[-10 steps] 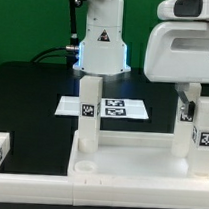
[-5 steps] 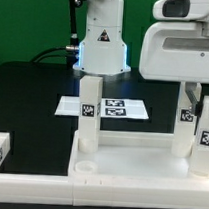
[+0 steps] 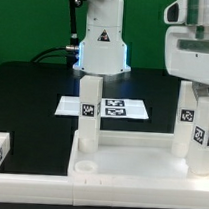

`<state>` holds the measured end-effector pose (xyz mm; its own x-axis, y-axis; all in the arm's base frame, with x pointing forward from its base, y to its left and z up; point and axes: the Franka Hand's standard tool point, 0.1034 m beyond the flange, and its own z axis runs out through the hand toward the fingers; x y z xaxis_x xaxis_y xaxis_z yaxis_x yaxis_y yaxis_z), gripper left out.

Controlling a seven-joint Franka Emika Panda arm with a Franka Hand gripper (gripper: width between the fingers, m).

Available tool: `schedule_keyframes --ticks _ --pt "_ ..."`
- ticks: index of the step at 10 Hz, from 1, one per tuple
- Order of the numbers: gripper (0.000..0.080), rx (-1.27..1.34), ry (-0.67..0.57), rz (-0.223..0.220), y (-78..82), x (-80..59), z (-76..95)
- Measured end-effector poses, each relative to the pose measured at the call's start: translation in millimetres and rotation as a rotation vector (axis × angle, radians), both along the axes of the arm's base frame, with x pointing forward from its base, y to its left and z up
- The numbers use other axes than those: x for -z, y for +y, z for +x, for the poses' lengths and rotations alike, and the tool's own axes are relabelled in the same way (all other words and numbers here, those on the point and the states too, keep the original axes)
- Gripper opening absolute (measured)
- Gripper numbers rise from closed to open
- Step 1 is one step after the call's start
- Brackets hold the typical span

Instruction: Assemble desk

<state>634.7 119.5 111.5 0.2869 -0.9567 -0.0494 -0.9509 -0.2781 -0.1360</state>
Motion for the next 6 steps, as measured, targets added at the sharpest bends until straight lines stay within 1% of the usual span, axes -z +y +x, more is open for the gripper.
schedule_keyframes --ticks 1,3,4,5,6 --pt "0.0290 0.023 0.003 0.001 0.8 0.7 -0.5" --pt "0.0294 -0.016 -0.002 -0.004 1.3 0.9 -0.4" --pt "0.0488 -0.204 -0.044 -0.029 2.5 -0.5 3.5" --pt "0.0596 -0.420 -0.066 -0.057 -1.0 -0.4 5.8" --pt "0.0596 -0.529 -0.072 -0.073 -4.4 1.6 5.7"
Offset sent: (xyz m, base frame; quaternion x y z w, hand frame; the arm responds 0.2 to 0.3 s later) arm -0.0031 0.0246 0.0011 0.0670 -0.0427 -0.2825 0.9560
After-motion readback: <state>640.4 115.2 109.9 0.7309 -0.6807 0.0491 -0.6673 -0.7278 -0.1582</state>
